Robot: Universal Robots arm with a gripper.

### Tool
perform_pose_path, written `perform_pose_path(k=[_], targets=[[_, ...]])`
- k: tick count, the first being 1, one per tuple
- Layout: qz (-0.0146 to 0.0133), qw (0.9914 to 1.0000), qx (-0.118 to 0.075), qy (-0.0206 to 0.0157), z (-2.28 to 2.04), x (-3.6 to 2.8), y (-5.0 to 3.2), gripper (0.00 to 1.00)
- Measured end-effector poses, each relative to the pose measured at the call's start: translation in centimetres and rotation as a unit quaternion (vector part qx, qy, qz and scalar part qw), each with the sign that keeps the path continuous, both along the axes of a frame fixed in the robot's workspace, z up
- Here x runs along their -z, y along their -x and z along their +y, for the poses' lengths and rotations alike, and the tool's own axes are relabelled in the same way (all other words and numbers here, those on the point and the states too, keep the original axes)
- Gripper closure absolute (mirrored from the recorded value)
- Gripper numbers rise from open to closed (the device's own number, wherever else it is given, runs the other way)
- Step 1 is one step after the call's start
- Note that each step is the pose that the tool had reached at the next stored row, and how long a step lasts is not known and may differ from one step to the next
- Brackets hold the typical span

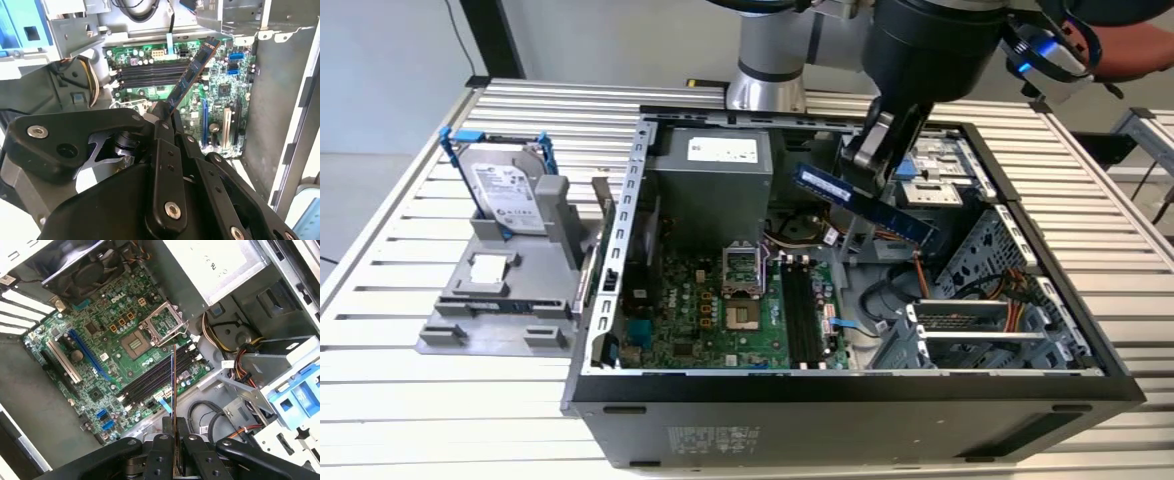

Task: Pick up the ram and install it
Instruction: 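Pick up the ram and move it above insertion slot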

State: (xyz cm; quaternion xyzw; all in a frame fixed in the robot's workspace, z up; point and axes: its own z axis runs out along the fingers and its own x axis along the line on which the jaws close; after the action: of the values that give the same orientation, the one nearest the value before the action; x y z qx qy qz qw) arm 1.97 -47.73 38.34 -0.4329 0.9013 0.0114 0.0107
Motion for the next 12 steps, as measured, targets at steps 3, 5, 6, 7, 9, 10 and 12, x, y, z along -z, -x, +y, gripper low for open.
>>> perform_pose_path(k=[3, 5, 6, 7, 9, 10, 12], targets=[[0.0000, 0.99976, 0.022, 0.0000, 0.00, 0.00, 0.00, 1.00], [0.0000, 0.99947, 0.032, 0.0001, 0.00, 0.00, 0.00, 1.00], [0.0000, 0.99931, 0.037, 0.0001, 0.00, 0.00, 0.00, 1.00], [0.0000, 0.99909, 0.043, 0.0001, 0.00, 0.00, 0.00, 1.00], [0.0000, 0.99857, 0.053, 0.0001, 0.00, 0.00, 0.00, 1.00], [0.0000, 0.99829, 0.059, 0.0001, 0.00, 0.00, 0.00, 1.00], [0.0000, 0.99762, 0.069, 0.0002, 0.00, 0.00, 0.00, 1.00]])
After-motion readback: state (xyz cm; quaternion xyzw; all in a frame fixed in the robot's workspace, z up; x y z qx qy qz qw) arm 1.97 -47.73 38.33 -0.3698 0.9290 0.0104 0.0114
